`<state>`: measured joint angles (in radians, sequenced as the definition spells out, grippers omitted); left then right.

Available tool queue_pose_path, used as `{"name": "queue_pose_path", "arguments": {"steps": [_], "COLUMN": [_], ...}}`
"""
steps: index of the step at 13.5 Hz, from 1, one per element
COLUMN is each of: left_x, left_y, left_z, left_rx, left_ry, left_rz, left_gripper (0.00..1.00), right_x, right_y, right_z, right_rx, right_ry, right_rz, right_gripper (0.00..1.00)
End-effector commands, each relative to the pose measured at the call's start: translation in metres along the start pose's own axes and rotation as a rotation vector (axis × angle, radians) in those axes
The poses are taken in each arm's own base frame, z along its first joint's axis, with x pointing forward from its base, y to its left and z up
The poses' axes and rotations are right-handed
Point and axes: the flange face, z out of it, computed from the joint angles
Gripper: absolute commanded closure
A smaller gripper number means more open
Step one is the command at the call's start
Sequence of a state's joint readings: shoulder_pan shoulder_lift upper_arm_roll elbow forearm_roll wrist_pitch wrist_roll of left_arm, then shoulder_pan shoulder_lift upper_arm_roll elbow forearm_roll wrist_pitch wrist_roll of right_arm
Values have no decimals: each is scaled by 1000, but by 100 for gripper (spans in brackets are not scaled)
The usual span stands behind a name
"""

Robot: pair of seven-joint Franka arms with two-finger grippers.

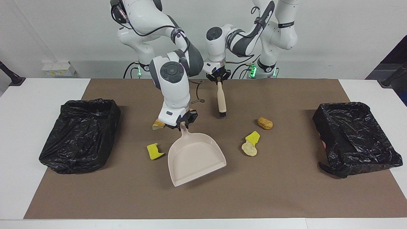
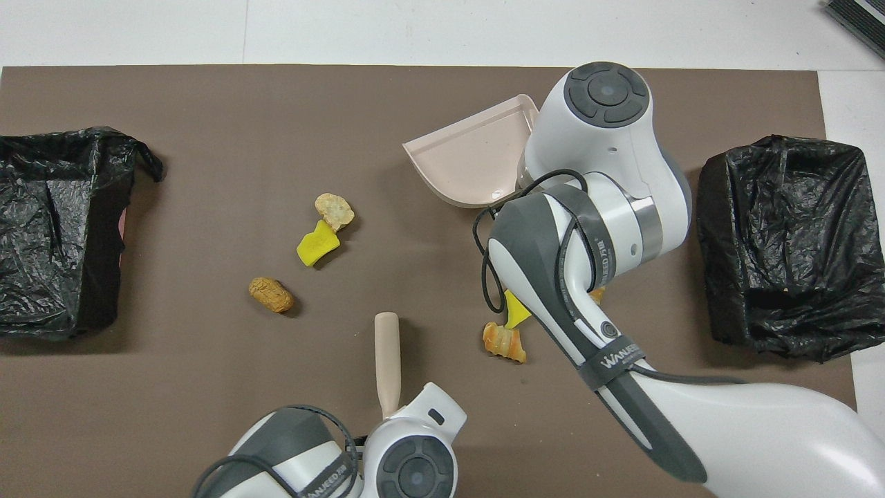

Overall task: Sweep and dump trash in bin
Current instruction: 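Move the dustpan toward the bread while the left gripper grasps the brush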

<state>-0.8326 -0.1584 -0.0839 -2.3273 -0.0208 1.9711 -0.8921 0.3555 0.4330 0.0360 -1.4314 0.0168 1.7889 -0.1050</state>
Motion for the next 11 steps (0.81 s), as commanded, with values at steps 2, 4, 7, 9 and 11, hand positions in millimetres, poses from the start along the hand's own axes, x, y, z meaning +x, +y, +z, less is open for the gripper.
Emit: {"name": "queue_pose_path", "arguments": {"steps": [2,4,7,9,11], "left_x": [48,86,127,144,142], "left_y": [-80,-122,-185,-226,-231], "left_z": [-38,-30,-13,-2,21], "left_rx": [-25,-34,-52,-71,-67], "left_ry": [-35,-65,-104,-118,-143], "left_rz": [-146,-264,-351,-363,-293], "left_gripper": [100,100,100,100,100], "right_x": [-15,-25,-32,-30,-28], "right_y": [-13,-14,-27,-29,-27], "right_z": [4,14,43,54,65], "right_rx": [1,4,-39,-86,-118], "right_ry": [-11,-29,-67,-86,-99], "right_rz": [-275,-306,-541,-695,-850], "right_gripper": [100,100,100,100,100]}}
